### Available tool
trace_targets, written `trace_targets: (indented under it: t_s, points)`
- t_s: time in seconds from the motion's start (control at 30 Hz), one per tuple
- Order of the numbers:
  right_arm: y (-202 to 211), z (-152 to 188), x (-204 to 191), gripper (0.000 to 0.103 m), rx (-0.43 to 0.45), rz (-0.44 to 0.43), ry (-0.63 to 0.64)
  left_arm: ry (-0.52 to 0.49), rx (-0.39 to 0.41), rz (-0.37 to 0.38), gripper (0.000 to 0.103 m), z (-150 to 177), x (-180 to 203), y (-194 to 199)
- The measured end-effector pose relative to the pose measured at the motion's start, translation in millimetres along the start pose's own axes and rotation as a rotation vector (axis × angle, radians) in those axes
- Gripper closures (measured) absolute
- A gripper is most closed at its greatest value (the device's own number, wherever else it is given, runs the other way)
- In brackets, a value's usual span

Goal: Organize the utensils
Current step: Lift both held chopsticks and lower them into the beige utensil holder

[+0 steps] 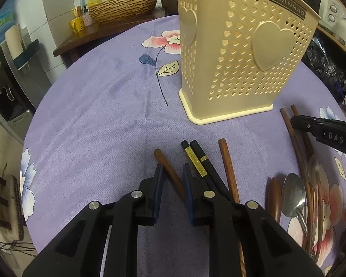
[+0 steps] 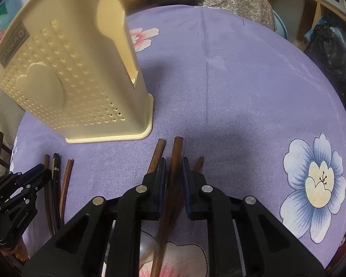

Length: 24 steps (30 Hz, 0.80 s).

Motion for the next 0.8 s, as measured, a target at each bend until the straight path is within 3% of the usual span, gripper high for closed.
trace_targets:
  t_s: [0.17, 0.3, 0.5, 0.8]
  points:
    - [6.2, -3.3, 3.7, 0.093, 0.032, -0.034, -0.017, 0.016, 0.009, 0.0, 0.087, -2.6, -2.2, -1.3]
    - [32.8, -4.4, 5.7, 0.094, 0.089, -0.086, -0.018, 0.059, 0.057, 0.014, 0.095, -4.5, -9.8, 7.0]
    - [100.0, -1.0, 6.7, 0.094, 0.225, -0.161, 0.025, 0.093, 0.222, 0.012, 0.095, -15.2, -24.4, 63.2]
    - [199.1, 13.2, 16.0, 0.095, 0.401, -0.237, 0.085, 0.087, 0.41, 0.023, 0.095, -22.6, -37.5, 145.5]
Point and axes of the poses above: each gripper's, at about its wrist camera, not at the fingertips, and y roughly against the way its jaws point, x to its right, z to its underside, the point moved 5 cm from there along -y, roughly the way its jaws point, and after that the axes turned 12 degrees about -y, right-handed, at the moved point
